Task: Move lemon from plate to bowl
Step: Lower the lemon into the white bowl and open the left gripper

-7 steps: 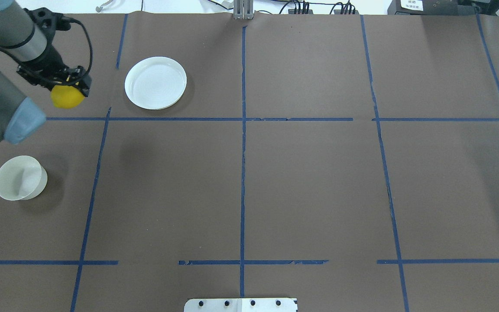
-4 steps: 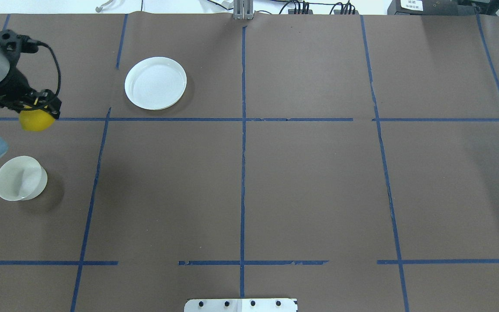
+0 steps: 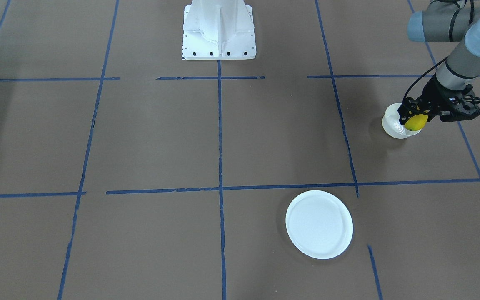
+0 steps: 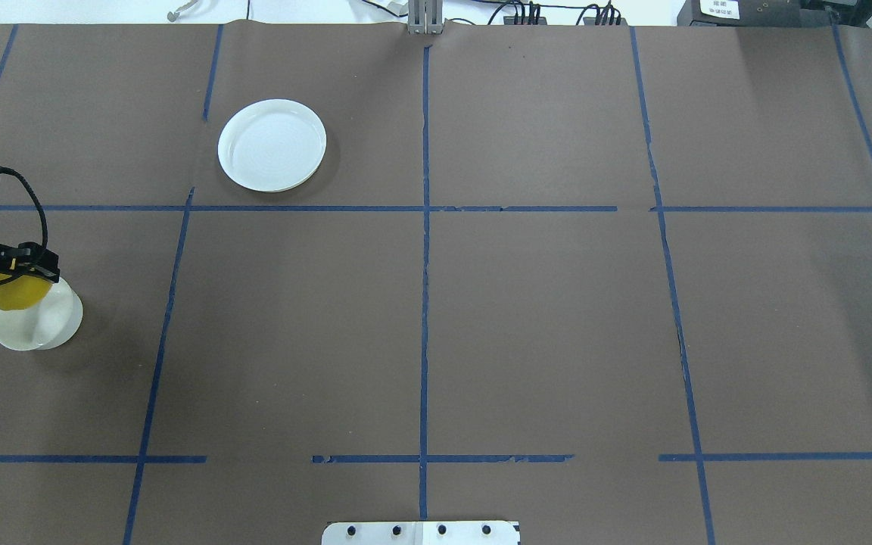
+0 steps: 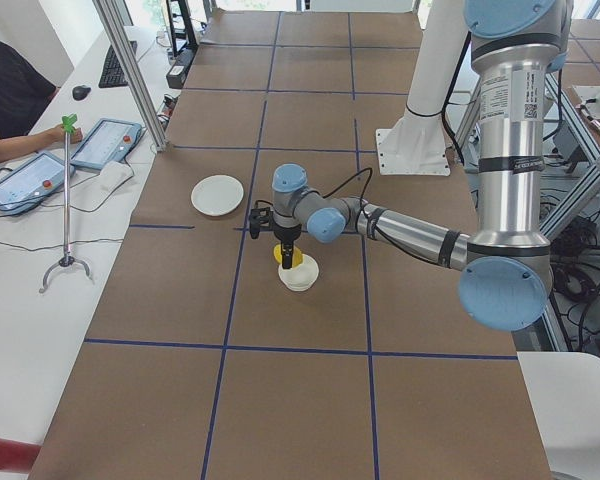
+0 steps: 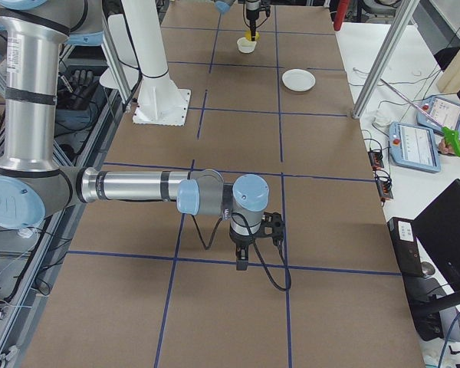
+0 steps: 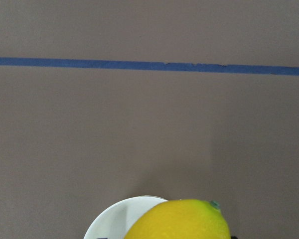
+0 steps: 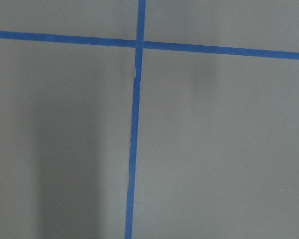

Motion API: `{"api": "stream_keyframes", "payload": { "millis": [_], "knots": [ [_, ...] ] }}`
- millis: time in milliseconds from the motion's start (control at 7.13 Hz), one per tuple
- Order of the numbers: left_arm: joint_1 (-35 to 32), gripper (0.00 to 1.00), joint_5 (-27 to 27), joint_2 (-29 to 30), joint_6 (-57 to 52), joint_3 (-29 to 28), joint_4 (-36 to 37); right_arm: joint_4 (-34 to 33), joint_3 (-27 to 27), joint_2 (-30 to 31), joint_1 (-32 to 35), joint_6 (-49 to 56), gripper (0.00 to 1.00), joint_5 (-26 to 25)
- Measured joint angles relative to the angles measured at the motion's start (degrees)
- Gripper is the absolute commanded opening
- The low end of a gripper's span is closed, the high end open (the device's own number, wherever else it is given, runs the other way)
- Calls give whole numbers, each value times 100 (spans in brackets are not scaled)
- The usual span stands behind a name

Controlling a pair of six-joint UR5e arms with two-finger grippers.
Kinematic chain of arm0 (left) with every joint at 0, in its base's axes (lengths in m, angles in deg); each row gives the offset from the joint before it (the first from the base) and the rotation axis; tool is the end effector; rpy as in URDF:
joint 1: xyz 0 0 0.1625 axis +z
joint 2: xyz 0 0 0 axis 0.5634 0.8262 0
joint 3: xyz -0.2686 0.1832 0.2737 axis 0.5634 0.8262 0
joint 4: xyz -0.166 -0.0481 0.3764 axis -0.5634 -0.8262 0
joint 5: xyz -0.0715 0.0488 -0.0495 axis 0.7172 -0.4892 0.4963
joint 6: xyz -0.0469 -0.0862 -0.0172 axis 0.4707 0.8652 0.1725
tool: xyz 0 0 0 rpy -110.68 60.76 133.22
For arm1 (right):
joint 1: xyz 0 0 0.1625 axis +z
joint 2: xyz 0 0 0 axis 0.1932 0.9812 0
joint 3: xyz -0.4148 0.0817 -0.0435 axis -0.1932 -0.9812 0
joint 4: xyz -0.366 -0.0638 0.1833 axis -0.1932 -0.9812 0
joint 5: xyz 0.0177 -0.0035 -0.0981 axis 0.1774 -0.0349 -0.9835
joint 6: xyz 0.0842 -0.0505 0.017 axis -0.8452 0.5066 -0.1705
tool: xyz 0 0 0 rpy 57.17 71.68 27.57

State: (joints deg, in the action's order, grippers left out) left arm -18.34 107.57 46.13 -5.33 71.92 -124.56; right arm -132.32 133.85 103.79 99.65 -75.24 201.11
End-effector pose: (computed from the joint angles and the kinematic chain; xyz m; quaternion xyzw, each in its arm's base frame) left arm 0.2281 -0.4385 0.5258 0.0238 0.3635 -0.0525 0.9298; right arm 0.0572 -0.4323 0.6472 -0.0113 -0.3471 -0.0289 0.9373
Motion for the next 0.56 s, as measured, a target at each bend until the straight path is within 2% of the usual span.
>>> {"api": "stream_keyframes", "payload": {
  "millis": [561],
  "knots": [
    [252,0,-134,-270,70,-138,-306,0,0,0,0,0,100,0]
  ]
}}
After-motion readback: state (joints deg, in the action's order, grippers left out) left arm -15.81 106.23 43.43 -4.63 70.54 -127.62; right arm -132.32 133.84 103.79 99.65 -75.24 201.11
